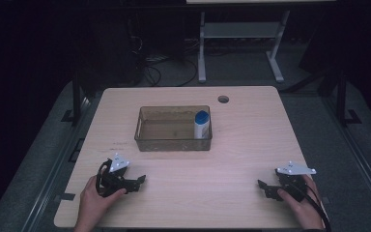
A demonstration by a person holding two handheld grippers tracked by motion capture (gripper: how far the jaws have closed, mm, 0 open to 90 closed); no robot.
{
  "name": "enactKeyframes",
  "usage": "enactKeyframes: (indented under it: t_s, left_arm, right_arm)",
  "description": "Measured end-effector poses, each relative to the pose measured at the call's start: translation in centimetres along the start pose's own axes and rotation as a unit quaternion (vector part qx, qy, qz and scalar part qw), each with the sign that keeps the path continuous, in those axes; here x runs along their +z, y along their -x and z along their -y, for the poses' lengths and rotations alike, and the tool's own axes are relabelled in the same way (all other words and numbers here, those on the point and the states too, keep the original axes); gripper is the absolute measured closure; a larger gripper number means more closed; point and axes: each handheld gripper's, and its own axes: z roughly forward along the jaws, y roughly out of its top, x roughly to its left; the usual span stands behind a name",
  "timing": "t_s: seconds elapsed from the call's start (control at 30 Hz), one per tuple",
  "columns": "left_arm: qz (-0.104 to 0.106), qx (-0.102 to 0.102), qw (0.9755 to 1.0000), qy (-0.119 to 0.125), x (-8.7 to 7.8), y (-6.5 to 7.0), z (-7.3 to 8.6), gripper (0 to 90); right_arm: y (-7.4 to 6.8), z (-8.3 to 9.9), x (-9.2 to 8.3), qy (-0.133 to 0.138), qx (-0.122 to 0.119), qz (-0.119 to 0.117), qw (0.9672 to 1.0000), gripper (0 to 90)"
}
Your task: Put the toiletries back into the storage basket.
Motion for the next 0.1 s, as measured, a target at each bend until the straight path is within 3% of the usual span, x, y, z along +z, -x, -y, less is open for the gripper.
enactKeyframes:
  t_s: [0.1]
  left_arm:
    - [-0.003, -0.002, 1.0, -0.001, -0.02, 0.04, 0.01, 12.5]
  right_arm:
    - [0.0, -0.01, 0.02, 0.0, 0.001, 0.0, 1.0, 17.8]
